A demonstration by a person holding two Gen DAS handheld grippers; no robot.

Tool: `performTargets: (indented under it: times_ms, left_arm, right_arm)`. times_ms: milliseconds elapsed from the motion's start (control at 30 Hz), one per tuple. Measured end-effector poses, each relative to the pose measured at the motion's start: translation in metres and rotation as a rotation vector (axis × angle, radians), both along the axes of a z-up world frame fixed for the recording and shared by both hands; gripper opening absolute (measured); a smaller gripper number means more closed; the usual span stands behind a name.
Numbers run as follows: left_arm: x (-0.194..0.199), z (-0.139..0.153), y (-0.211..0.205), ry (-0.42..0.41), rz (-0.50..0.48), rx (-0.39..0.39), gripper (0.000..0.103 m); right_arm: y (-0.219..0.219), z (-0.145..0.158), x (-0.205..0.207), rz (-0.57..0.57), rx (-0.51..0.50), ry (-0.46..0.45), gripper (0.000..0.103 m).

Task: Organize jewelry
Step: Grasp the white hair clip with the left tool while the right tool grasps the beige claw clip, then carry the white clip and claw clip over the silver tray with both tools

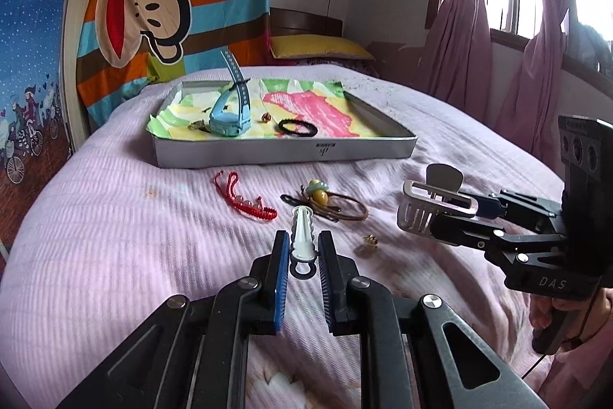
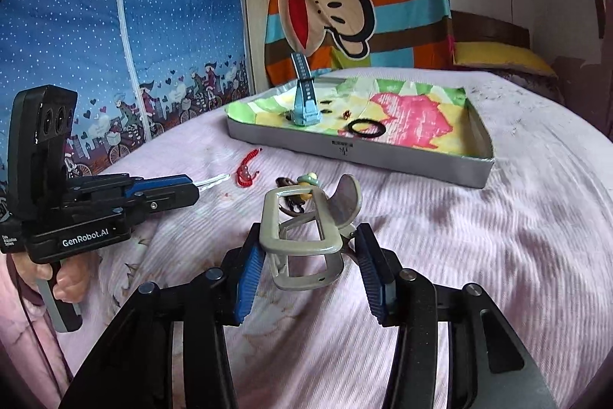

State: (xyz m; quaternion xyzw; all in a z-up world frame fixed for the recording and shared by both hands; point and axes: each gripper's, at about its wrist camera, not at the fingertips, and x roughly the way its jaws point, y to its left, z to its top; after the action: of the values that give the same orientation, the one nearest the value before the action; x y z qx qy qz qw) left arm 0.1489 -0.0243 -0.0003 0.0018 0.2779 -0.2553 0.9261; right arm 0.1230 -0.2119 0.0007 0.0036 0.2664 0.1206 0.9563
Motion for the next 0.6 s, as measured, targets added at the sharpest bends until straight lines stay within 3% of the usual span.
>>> performTargets:
  times_ms: [267, 600]
  left_arm:
    - [-0.002, 0.015, -0.001, -0.044, 0.025, -0.026, 0.015]
    - [0.038, 0.045, 0.008, -0.086, 0.14, -0.048, 0.015]
  right_arm:
    - [-0.008, 0.017, -0.008, -0.025, 0.016, -0.092, 0.042]
    - [-0.013, 0.041, 0.018, -0.033, 0.055, -0.168, 0.042]
